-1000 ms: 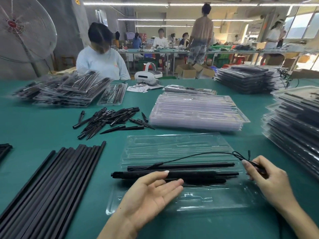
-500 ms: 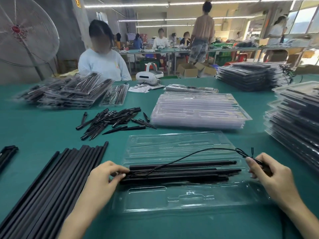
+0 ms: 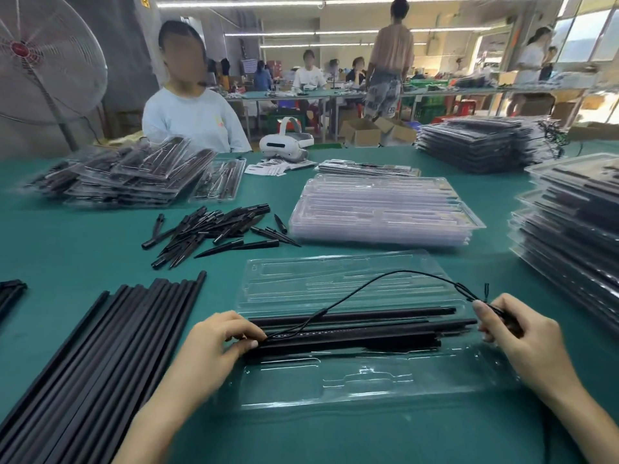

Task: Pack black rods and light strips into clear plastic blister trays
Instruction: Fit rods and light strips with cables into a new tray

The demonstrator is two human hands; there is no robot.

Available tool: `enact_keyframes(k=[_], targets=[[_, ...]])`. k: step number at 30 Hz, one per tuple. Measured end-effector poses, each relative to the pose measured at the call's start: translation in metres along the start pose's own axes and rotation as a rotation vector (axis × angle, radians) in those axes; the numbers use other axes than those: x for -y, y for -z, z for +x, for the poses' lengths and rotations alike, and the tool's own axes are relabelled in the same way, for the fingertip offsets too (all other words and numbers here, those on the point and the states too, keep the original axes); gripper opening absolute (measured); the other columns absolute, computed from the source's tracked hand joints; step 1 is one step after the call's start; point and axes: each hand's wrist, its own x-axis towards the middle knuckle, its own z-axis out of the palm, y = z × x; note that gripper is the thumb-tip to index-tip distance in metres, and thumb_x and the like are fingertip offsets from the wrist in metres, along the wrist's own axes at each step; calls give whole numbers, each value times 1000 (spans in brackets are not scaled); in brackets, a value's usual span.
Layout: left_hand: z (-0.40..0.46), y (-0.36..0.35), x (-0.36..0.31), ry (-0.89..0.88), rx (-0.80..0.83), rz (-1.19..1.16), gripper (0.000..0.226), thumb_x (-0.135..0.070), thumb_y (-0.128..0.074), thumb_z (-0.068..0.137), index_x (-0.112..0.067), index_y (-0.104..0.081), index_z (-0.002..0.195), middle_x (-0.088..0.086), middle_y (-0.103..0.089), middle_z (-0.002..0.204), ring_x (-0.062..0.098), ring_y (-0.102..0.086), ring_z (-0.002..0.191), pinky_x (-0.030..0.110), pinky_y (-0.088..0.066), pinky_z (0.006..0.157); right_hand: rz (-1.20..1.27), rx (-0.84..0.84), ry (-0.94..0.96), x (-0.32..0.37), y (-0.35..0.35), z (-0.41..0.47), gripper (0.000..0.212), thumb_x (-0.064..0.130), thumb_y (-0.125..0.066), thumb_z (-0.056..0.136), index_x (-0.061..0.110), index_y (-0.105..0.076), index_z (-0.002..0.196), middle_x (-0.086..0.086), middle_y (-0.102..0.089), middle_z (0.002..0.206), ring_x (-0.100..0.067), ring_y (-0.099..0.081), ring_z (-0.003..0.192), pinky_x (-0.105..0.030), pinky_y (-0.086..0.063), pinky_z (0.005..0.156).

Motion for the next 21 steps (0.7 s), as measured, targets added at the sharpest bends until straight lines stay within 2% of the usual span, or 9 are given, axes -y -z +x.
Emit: enact_keyframes(k=[3,5,8,10,12,15,18,21], targets=[[1,3,0,31,41,-47,32,-4,-74,79,-35,-74,75,-16,-67,81,9,-60,85,29,-46,81,21,-12,0,2,1,-1,35,47,-60,78,14,-52,69,-12,-60,58,-34,-59,57,-36,-43,56],[1,4,-2,34,49,-67,31,-1,-74,78,-33,-75,78,-14,-68,82,7,-61,84,28,-47,82,23,-47,4,4,1,-2,22,46,-61,77,28,-50,80,-6,-65,64,-30,-63,58,-37,-49,58],[1,2,-1,26,1,-88,34,0,-75,77,-31,-72,92,-16,-67,87,4,-61,85,18,-48,81,-3,-50,18,2,3,-3,25,48,-59,77,40,-43,94,-5,-68,68,-28,-65,57,-37,-50,61],[-2,2,1,23,-21,-98,33,-2,-75,78,-30,-72,97,-15,-67,90,0,-61,88,10,-45,80,-34,-11,60,3,5,-3,21,46,-57,81,44,-45,99,-5,-67,65,-24,-64,56,-34,-48,61],[-3,2,4,8,-13,-77,28,-5,-74,79,-27,-74,96,-16,-67,89,-4,-60,89,5,-42,79,-40,-11,112,4,5,-3,11,47,-52,88,41,-53,97,2,-65,60,-15,-59,49,-31,-47,57],[-1,2,5,-3,12,-11,24,-9,-74,80,-25,-75,98,-15,-66,89,1,-62,86,4,-40,78,-64,-91,125,2,8,-3,21,48,-46,94,35,-60,86,-4,-47,41,-19,-43,36,-33,-38,46],[3,4,5,-3,61,20,25,-12,-73,82,-23,-74,104,-10,-65,88,3,-62,88,5,-39,78,-111,-111,95,0,10,-1,27,47,-47,95,32,-61,78,-13,-37,40,-11,-26,35,-30,-25,40],[6,6,5,-32,113,62,28,-15,-72,83,-23,-72,110,-13,-59,84,-4,-53,86,4,-35,77,-86,-101,58,3,9,-1,26,41,-46,94,33,-61,75,-14,-35,43,-10,-27,37,-25,-20,40]])
